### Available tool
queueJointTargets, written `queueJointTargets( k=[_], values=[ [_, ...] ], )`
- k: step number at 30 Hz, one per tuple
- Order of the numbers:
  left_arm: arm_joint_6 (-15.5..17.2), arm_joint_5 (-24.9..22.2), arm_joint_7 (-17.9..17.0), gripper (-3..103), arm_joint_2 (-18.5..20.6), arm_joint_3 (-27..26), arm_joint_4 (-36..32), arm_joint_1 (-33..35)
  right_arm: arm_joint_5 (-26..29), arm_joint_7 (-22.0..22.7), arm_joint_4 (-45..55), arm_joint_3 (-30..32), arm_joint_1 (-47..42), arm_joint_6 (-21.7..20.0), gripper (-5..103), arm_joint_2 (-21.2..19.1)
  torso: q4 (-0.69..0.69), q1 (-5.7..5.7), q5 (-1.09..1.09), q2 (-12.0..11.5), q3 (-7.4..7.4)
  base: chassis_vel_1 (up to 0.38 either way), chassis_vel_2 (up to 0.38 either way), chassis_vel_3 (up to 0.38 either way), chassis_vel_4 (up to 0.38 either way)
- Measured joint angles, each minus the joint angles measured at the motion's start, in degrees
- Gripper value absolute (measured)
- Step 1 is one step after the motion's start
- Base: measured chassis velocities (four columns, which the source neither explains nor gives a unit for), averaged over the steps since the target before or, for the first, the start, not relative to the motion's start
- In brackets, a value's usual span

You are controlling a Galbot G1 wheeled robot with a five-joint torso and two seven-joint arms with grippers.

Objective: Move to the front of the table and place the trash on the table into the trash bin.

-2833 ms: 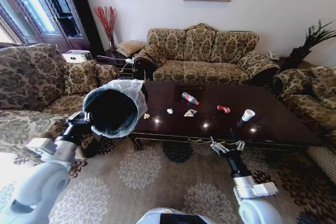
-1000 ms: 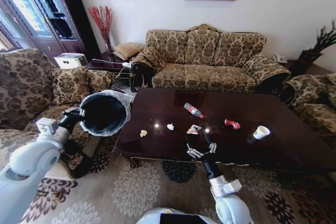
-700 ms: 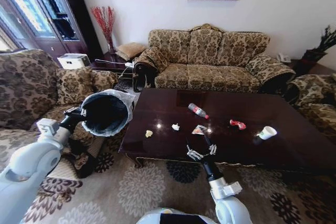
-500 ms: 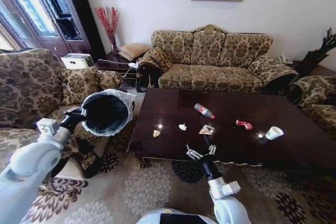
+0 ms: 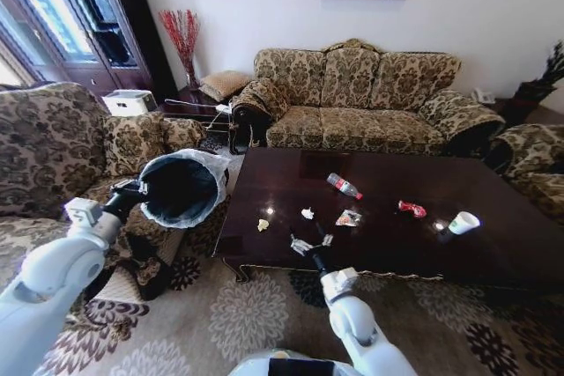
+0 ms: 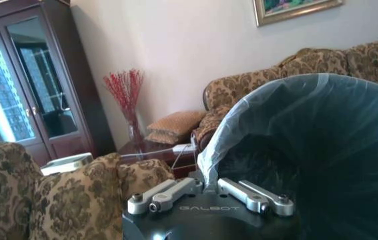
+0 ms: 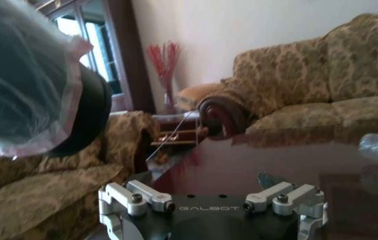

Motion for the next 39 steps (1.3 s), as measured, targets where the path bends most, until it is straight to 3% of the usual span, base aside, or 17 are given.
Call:
queueJointTargets(
  k=[10,15,19,24,35,39],
  values=[
    [0.48,0.11,0.06,0,-0.27,0.76,-0.68,0.23,0.77,-0.94,-10.46,-5.85,11.71,-5.26,100,1.13,-0.06,0.01,0.05,0.0,0.0,0.0,0.0,0.0,0.0],
    [0.59,0.17,0.08,0,-0.93,0.86,-0.85,0.29,1.03,-0.52,-14.67,-8.94,16.05,-5.35,100,2.36,-0.01,0.01,0.05,0.0,0.0,0.0,0.0,0.0,0.0],
    [0.61,0.15,0.09,0,-1.21,0.75,-1.1,0.53,2.74,-1.23,-14.16,-9.43,15.78,-3.26,100,2.52,-0.02,-0.01,0.04,0.01,-0.01,0.0,0.0,0.0,0.0],
    [0.61,-0.04,0.13,0,-1.22,0.58,-1.05,0.25,3.42,-3.59,-12.24,-8.05,13.84,-3.52,100,2.16,-0.05,-0.01,0.04,0.01,-0.01,0.0,0.0,0.0,0.0],
    [0.61,-0.25,0.26,0,-1.26,1.02,-1.39,0.09,1.32,-2.97,-12.39,-7.92,12.03,-3.76,100,2.9,-0.03,-0.02,0.04,0.02,-0.01,-0.008,0.012,0.009,-0.011],
    [0.61,-0.39,0.32,0,-1.2,0.96,-1.46,0.1,0.82,-1.83,-12.84,-8.55,11.69,-1.69,100,3.41,-0.02,-0.02,0.04,0.02,-0.02,-0.092,0.104,0.112,-0.097]
  ],
)
